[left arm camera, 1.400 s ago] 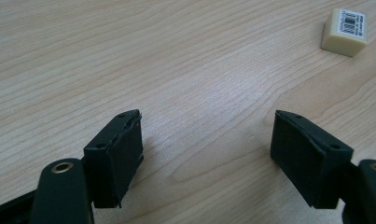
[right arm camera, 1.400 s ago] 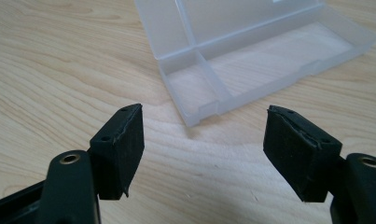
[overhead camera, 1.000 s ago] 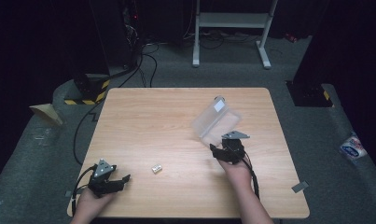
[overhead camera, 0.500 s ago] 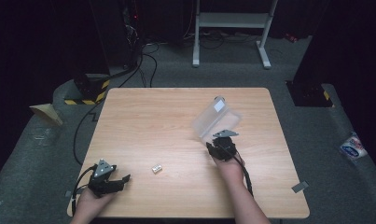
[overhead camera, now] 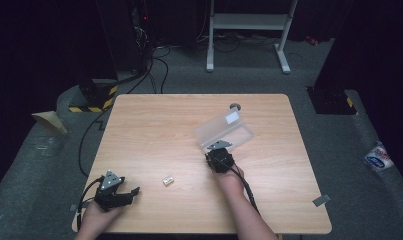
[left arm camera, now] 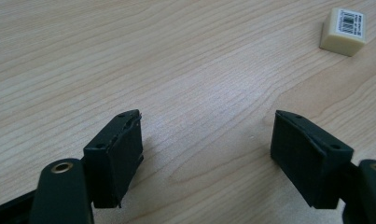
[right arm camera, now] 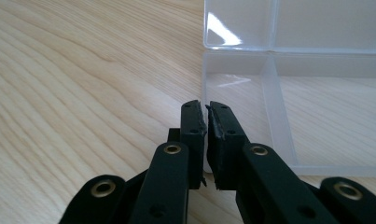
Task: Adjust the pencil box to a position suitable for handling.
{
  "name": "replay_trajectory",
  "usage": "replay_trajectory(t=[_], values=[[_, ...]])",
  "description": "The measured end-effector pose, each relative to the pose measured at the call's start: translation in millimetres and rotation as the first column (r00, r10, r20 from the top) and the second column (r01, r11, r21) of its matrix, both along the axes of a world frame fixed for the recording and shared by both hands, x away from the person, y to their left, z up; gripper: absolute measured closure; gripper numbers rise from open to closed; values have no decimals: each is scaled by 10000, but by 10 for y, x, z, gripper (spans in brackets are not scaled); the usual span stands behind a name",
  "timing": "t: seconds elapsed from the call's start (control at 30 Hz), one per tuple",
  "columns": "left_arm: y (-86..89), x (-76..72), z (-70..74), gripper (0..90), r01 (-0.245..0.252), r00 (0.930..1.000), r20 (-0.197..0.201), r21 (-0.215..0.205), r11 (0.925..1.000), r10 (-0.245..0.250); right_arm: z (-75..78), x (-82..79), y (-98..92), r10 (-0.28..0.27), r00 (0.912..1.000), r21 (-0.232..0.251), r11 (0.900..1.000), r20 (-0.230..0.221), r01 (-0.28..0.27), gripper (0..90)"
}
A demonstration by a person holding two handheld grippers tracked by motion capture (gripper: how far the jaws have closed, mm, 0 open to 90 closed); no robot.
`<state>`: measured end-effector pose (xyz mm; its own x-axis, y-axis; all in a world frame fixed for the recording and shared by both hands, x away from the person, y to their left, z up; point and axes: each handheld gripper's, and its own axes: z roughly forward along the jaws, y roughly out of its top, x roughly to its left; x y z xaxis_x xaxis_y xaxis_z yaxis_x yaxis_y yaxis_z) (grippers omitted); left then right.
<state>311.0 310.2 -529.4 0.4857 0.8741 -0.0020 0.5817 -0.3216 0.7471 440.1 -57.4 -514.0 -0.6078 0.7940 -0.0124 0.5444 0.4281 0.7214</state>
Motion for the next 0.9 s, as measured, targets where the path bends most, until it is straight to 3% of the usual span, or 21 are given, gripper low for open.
replay_trajectory(t=[0.33, 0.9], values=[[1, 2, -1, 252, 21, 10000, 13, -2, 10000, -21, -9, -160, 227, 501, 9987, 63, 9987, 7, -501, 837], [1, 2, 0, 252, 38, 10000, -2, 11, 10000, -38, -14, -655, 441, 1470, 9891, 305, 9886, 114, -1473, 816]])
